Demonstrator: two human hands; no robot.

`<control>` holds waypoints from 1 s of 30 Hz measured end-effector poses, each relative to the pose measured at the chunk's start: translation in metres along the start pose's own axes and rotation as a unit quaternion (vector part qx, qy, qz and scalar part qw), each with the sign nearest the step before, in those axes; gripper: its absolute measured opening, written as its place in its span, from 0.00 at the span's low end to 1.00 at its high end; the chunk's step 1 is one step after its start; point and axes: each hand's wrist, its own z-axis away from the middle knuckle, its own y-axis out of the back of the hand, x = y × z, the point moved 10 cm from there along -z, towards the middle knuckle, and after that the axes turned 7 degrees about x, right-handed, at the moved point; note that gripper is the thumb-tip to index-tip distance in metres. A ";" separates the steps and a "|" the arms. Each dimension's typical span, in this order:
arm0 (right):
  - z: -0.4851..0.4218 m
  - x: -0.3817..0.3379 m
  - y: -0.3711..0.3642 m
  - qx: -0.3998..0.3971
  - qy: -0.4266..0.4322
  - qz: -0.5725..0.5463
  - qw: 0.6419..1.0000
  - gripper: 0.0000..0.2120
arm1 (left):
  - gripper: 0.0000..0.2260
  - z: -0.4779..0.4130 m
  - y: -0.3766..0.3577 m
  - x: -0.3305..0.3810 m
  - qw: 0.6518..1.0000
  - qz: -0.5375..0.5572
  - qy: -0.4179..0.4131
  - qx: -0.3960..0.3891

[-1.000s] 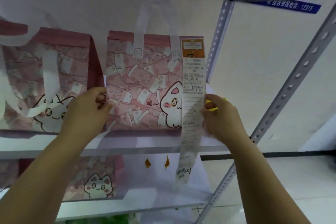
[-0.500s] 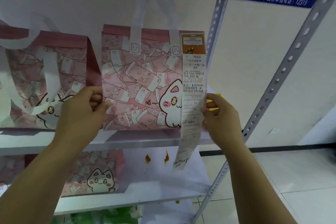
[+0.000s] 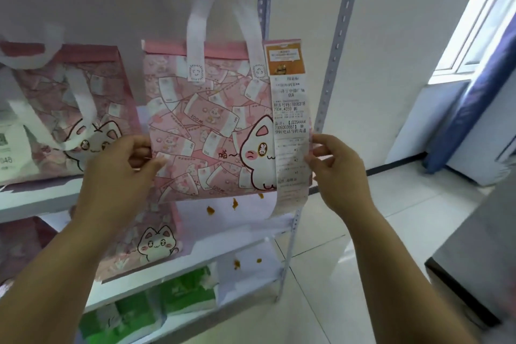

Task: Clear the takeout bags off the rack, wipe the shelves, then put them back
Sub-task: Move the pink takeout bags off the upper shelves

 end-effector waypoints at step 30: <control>0.054 0.194 0.518 0.272 -0.077 0.152 0.947 0.13 | 0.08 0.187 -0.424 0.363 0.938 0.201 -0.146 -0.240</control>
